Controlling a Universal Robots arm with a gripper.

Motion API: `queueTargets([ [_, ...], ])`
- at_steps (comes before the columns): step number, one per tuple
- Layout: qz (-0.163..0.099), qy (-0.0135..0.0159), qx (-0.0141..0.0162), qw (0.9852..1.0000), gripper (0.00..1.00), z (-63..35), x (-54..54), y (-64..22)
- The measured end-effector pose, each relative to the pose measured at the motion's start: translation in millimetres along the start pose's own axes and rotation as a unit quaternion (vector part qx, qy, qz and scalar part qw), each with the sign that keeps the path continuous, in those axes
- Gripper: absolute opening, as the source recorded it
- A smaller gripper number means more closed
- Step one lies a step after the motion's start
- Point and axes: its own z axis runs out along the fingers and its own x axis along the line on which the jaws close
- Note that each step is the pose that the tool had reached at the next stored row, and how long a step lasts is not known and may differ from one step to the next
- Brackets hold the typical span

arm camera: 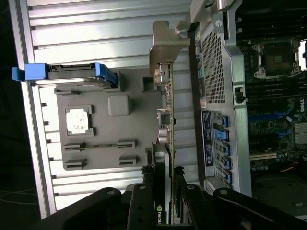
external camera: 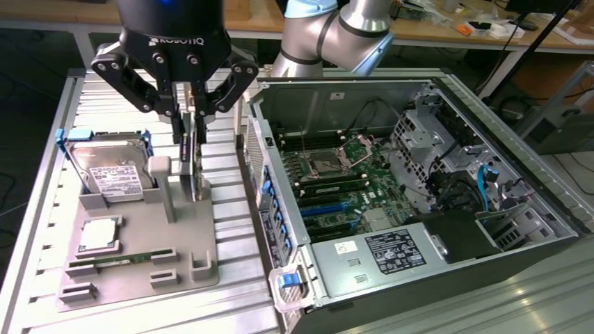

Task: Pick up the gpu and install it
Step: 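Pick up the gpu and move the gpu toward the slot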

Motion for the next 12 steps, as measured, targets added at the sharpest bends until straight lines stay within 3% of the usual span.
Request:
queueTargets([
  [12, 0.000, 0.0000, 0.0000, 1.0000, 0.27, 0.1, -2.6, 0.3],
])
